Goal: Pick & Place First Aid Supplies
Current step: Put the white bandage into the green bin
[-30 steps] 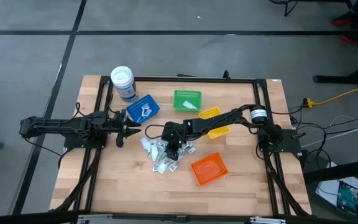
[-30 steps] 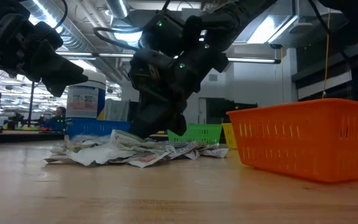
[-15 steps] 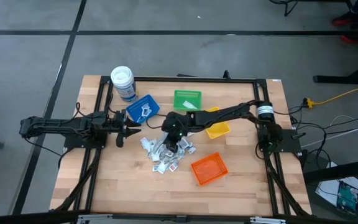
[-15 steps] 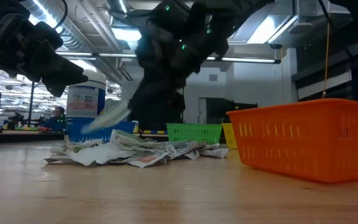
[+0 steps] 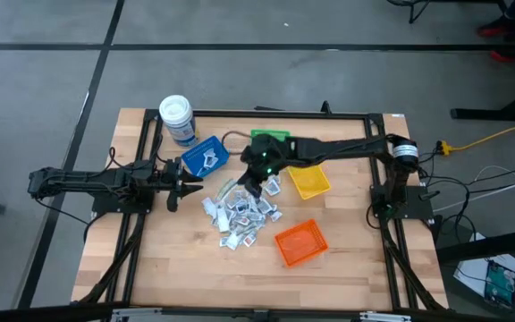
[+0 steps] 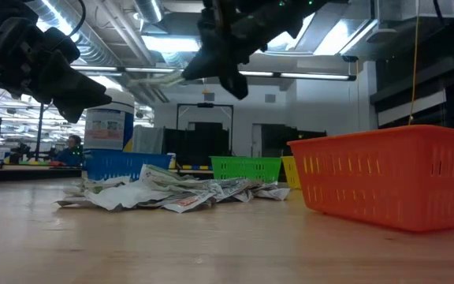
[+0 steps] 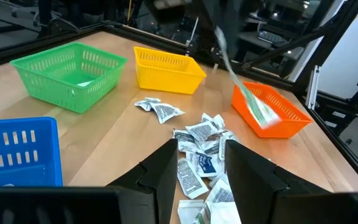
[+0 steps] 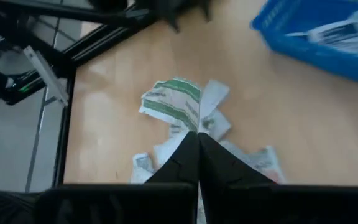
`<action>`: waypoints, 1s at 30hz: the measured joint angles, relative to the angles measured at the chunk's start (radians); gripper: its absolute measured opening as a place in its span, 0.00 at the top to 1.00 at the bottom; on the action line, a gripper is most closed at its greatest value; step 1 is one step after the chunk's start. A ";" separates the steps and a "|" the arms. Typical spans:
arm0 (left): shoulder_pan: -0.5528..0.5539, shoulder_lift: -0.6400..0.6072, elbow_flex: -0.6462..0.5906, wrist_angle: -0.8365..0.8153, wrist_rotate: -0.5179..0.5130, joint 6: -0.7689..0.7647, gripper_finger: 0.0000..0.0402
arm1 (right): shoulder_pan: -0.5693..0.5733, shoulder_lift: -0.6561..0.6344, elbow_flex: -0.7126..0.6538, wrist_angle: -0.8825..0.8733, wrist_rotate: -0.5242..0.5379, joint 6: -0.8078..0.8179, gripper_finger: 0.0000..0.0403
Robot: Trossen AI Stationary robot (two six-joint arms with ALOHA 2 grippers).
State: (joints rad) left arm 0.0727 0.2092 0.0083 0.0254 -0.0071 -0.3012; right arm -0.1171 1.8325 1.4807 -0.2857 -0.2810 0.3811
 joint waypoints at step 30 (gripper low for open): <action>0.000 0.000 0.000 0.000 0.000 0.000 0.68 | -0.369 -0.146 -0.262 -0.061 0.127 -0.045 1.00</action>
State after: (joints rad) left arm 0.0730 0.2096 0.0085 0.0257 -0.0074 -0.3012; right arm -0.4864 1.6868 1.2191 -0.3471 -0.1542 0.3361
